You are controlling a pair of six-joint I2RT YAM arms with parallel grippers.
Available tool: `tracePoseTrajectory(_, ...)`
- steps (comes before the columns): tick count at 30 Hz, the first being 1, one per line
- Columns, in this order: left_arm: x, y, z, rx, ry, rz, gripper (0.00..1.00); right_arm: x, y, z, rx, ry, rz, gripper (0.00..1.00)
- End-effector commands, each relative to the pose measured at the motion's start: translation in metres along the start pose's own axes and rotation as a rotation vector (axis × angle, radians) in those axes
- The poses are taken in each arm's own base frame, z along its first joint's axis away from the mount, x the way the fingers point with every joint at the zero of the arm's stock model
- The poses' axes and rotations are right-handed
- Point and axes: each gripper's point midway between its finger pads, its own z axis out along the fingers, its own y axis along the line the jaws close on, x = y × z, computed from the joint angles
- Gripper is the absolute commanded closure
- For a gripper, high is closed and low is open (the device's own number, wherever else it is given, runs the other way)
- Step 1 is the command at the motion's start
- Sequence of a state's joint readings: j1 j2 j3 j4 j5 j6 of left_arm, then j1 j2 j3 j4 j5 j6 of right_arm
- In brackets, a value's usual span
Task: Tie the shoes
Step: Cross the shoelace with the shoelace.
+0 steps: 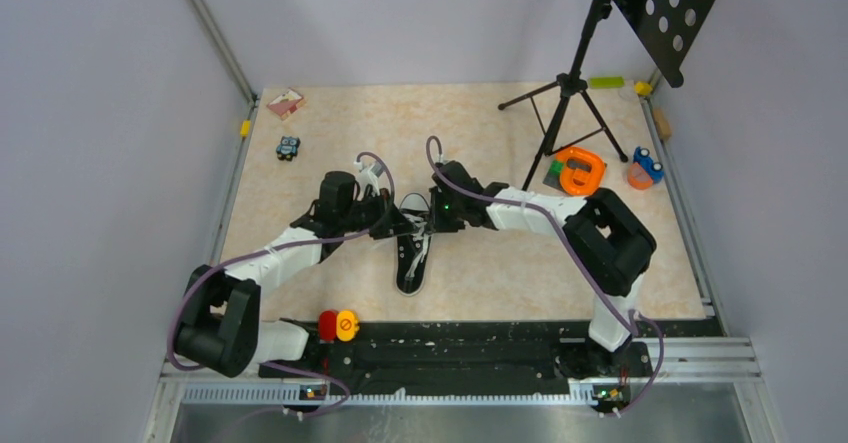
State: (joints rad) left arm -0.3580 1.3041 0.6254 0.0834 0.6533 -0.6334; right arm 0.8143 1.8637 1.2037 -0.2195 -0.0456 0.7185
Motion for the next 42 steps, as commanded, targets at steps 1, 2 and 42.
tracePoseTrajectory(1, -0.004, -0.009, -0.004, 0.036, -0.024, 0.044, 1.0, -0.016, 0.015, -0.024, -0.051, -0.085, -0.001, 0.87)
tracePoseTrajectory(2, -0.005, -0.009, -0.004, 0.036, -0.025, 0.042, 1.0, -0.017, 0.017, -0.026, -0.058, -0.091, -0.006, 0.84)
tracePoseTrajectory(42, 0.001, -0.002, -0.005, 0.007, -0.017, 0.044, 1.0, -0.049, -0.007, -0.01, -0.164, -0.216, 0.079, 0.76)
